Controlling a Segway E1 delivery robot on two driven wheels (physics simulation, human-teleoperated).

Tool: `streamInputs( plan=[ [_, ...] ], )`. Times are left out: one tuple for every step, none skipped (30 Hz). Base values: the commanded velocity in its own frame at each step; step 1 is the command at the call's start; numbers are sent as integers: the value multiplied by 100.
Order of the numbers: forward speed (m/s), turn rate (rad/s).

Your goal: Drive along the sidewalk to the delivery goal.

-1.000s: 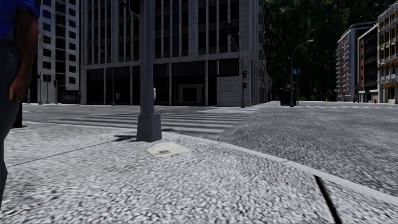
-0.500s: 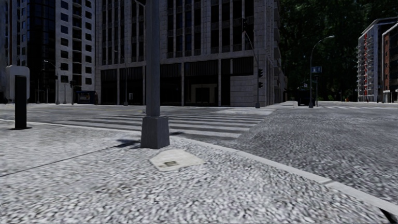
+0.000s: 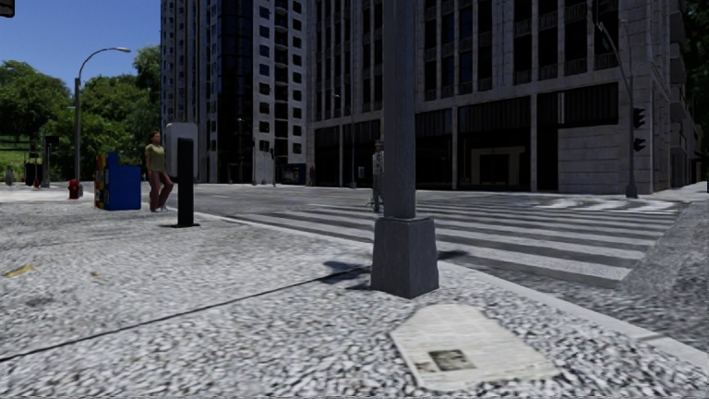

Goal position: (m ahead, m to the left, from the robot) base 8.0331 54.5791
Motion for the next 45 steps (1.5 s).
streamInputs(
  plan=[
    [200,87],
    [200,87],
    [200,87],
    [200,85],
    [200,84],
    [200,84],
    [200,83],
    [200,83],
    [200,83],
    [200,83],
    [200,83],
    [200,82],
    [200,81],
    [200,69],
    [200,63],
    [200,63],
    [200,62],
    [200,61],
    [200,61],
    [200,61],
    [200,61],
    [200,61],
    [200,61],
    [200,61],
    [200,61],
    [200,61],
    [200,61],
    [200,61],
    [200,61],
    [200,61],
    [200,61],
    [200,61],
    [200,61],
    [200,61],
    [200,61],
    [200,61],
    [200,61],
    [200,61],
    [200,56],
    [200,0],
    [200,0],
    [200,0],
    [200,0],
    [200,0],
    [200,0]
  ],
)
